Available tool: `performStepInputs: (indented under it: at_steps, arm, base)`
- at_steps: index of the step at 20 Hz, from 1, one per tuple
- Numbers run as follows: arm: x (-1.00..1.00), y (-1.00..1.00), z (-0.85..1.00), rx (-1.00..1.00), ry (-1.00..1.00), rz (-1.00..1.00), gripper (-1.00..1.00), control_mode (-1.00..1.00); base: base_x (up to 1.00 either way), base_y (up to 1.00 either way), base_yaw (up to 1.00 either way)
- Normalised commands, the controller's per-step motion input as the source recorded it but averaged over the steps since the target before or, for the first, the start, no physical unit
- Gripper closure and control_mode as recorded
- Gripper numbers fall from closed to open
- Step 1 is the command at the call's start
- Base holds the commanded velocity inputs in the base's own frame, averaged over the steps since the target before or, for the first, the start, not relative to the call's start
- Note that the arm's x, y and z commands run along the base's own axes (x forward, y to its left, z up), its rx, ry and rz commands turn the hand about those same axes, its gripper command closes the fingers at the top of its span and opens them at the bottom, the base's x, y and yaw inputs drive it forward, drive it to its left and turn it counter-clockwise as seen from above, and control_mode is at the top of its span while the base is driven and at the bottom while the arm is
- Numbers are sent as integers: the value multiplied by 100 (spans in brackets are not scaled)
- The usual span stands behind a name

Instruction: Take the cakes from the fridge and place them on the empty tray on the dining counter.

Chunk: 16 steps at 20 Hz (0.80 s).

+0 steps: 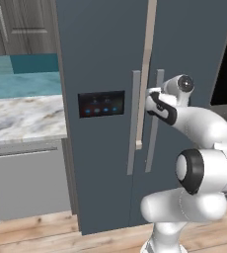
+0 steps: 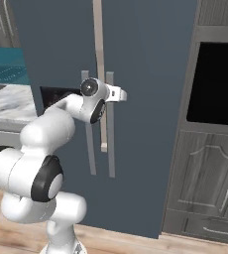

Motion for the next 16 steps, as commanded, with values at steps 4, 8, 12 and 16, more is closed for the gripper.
performStepInputs:
  at_steps: [4, 8, 12, 16]
  arm:
    - [42, -16, -6, 0, 0, 1, -100, -100]
    - [49, -10, -10, 0, 0, 1, -100, -100]
    - [56, -1, -22, 0, 0, 0, -100, -100]
    - [60, 0, -26, 0, 0, 0, -100, -100]
  base:
    - [0, 0, 0]
    - [0, 0, 0]
    - [0, 0, 0]
    - [0, 0, 0]
